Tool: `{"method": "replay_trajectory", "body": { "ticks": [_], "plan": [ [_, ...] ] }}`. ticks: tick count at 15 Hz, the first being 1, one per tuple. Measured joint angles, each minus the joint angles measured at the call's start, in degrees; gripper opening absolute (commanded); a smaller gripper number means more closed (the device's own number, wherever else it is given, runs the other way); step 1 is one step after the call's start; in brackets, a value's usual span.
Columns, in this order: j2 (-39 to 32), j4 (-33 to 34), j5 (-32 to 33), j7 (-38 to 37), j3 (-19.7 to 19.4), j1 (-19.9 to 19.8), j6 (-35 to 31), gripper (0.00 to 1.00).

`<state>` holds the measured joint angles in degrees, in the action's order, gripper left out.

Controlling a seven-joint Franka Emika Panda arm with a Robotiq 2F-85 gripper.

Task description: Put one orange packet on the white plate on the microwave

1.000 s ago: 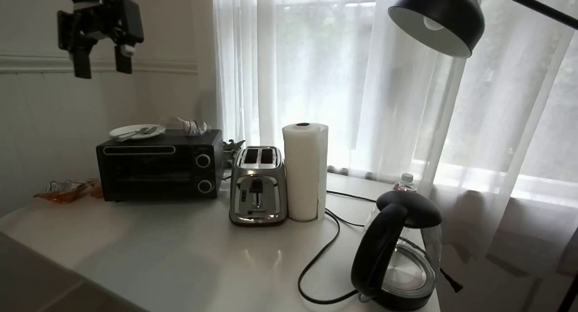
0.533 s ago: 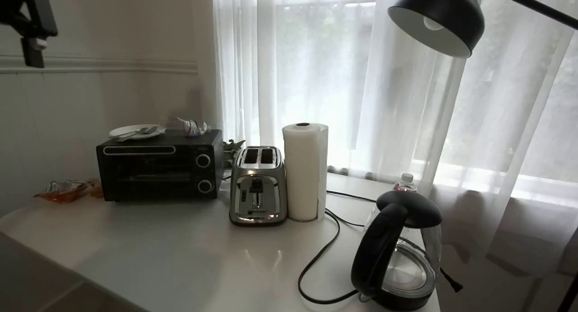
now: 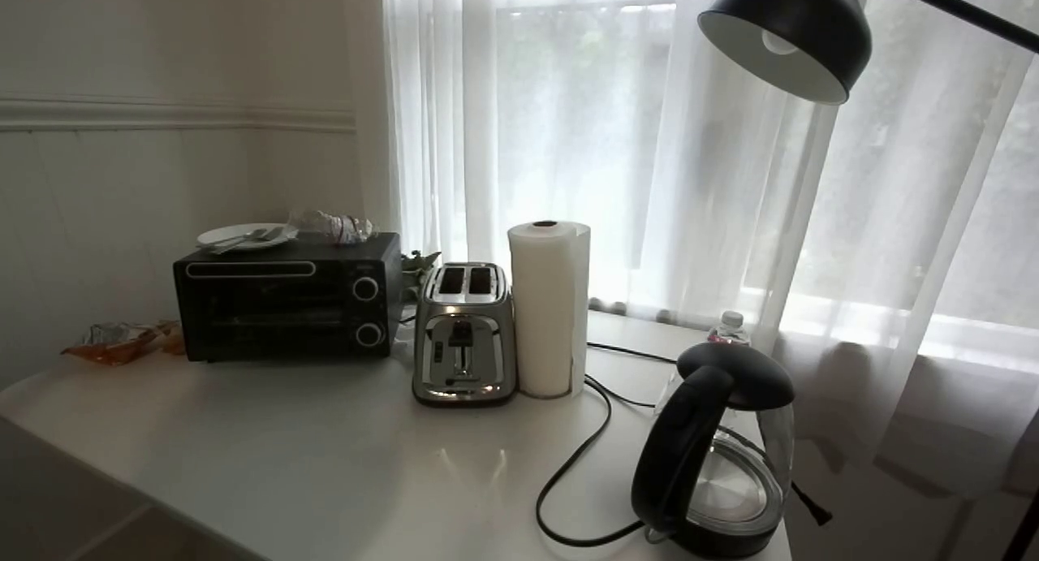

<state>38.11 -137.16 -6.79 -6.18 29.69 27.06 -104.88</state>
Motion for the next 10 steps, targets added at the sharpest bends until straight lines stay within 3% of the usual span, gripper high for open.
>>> {"method": "replay_trajectory", "body": {
  "ticks": [4, 10],
  "plan": [
    [-0.1, -4.5, 2.7, -2.3, 7.1, 1.4, -13.5, 1.00],
    [-0.1, -5.4, 3.5, -2.5, 7.8, 1.4, -15.1, 1.00]
  ]
}}
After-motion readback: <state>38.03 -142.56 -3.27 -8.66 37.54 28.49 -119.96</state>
